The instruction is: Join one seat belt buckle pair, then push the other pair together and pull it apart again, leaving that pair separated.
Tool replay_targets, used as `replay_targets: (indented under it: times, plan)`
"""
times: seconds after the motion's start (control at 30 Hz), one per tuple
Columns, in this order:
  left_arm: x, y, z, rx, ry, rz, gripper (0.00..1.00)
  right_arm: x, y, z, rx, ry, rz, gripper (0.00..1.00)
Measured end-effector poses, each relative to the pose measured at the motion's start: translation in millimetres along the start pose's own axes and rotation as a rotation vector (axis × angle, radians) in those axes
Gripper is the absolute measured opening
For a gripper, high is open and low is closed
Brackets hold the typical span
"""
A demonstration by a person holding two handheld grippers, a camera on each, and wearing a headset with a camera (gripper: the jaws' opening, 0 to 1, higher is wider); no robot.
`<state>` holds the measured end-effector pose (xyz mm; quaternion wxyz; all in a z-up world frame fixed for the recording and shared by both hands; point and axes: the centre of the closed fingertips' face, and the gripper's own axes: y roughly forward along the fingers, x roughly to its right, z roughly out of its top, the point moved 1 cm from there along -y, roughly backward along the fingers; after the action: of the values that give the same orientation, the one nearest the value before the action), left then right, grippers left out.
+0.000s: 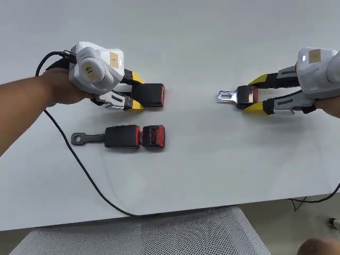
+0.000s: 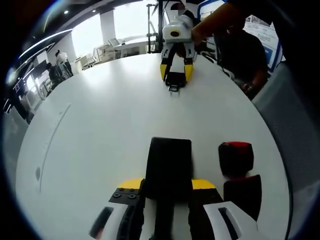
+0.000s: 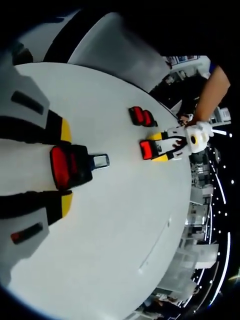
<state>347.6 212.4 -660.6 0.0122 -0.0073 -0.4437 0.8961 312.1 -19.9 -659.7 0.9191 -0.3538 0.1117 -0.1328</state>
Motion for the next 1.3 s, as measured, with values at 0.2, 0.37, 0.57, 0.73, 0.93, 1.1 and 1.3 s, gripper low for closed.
replay_targets:
  times: [0.2,0.37,0.57,0.73,0.93,1.1,1.3]
  plan:
    - [-1.1,-0.7,0.3,0.012,-0.028,0.026,0.34,2.7,-0.4,-2.0,0.030,0.002,-0.001,0.35]
    - [-1.0,-0.6,0.6,-0.002,-0.024,0.024,0.34,3.3,1.5,0.2,0.040,0.005,-0.003,0.34]
    - [-1.6,-0.1,1.0,-0.006,-0.015,0.017,0.34,4.2,4.0,2.9,0.056,0.012,-0.003,0.34]
    - [-2.1,0.3,1.3,-0.009,-0.011,0.010,0.34,4.2,8.0,6.1,0.079,0.010,0.012,0.34]
    - [-2.3,0.3,-0.5,-0.019,-0.007,-0.003,0.34,3.8,13.2,10.7,0.095,0.000,0.027,0.34]
    - [-2.4,1.0,-1.3,-0.025,-0.005,-0.009,0.34,2.7,19.6,16.0,0.113,-0.001,0.033,0.34]
    - [-2.3,1.5,-1.6,-0.026,-0.012,-0.008,0.34,-1.4,31.1,26.6,0.140,-0.002,0.038,0.34]
